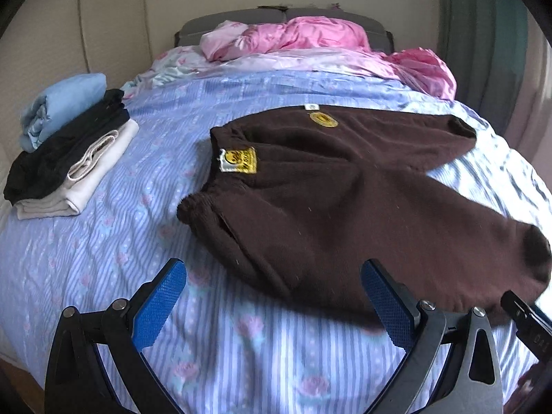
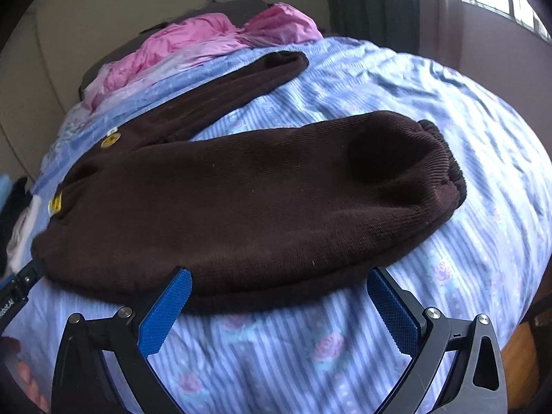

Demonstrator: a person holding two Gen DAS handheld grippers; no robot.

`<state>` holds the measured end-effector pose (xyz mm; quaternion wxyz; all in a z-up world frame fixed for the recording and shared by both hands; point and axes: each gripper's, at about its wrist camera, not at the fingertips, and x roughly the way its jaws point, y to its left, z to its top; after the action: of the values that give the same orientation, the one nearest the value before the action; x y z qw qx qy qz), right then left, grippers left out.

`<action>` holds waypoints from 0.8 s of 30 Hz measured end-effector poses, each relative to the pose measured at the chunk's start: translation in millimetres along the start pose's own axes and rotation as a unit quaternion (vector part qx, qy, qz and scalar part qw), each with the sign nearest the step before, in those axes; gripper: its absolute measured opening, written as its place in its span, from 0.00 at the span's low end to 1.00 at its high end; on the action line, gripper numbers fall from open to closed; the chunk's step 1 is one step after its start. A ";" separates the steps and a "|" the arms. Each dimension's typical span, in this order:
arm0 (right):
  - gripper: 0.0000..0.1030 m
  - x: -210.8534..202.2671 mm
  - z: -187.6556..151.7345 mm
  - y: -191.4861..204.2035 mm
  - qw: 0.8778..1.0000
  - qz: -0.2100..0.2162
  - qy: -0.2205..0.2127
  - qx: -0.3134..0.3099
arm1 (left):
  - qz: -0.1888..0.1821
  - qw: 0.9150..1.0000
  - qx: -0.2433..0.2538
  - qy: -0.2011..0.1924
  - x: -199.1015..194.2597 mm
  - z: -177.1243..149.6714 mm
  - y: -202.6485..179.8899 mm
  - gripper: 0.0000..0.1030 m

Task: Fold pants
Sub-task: 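Grasp the waistband with the left tool while the right tool grasps a cuff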

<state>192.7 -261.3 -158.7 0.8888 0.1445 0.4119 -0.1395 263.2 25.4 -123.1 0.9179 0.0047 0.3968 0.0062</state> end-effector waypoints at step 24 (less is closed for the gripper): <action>0.23 41.1 56.0 -31.4 0.978 -0.081 0.138 0.131 | -0.054 0.982 -0.066 0.166 49.5 42.3 18.2 0.25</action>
<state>245.5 -316.3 -160.3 0.7826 0.2435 0.5192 -0.2424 327.8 44.1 -129.9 0.8364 -0.0781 0.5422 -0.0168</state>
